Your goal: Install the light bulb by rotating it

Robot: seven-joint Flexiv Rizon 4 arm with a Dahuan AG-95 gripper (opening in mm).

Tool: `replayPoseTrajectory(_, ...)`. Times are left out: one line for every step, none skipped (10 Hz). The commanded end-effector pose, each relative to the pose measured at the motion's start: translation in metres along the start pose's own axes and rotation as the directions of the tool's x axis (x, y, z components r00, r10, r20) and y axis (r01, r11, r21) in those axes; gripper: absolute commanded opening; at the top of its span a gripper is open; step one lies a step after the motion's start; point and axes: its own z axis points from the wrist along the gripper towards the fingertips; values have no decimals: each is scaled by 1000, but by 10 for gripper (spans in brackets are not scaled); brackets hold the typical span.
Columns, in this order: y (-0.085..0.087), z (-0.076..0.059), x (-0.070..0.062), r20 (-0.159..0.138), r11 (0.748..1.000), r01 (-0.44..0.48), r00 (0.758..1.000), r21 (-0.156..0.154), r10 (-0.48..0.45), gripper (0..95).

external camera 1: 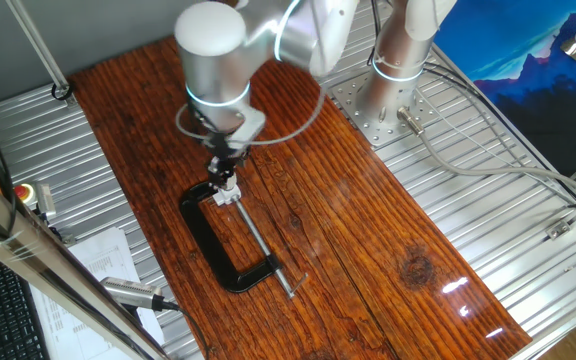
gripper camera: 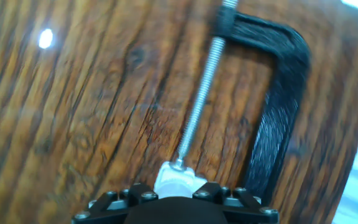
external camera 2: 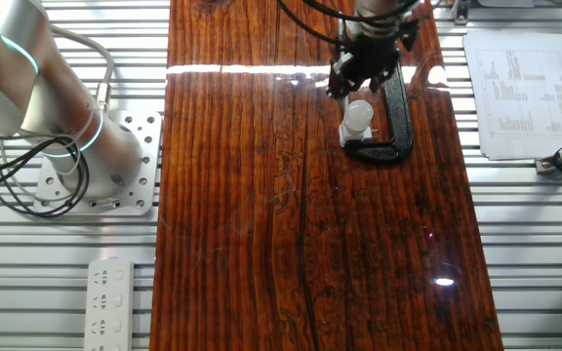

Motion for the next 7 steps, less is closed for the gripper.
replayPoseTrajectory(3,5,7,-20,974,224,975,30,-223,570)
replayPoseTrajectory(4,5,10,-17,974,224,975,32,-223,570)
replayPoseTrajectory(6,7,14,-16,972,232,973,33,-232,570)
replayPoseTrajectory(7,8,17,-14,973,228,974,37,-227,570)
replayPoseTrajectory(7,8,19,-15,974,225,974,38,-225,570)
replayPoseTrajectory(7,7,20,-15,973,226,974,37,-225,570)
replayPoseTrajectory(5,7,21,-14,974,225,974,39,-224,570)
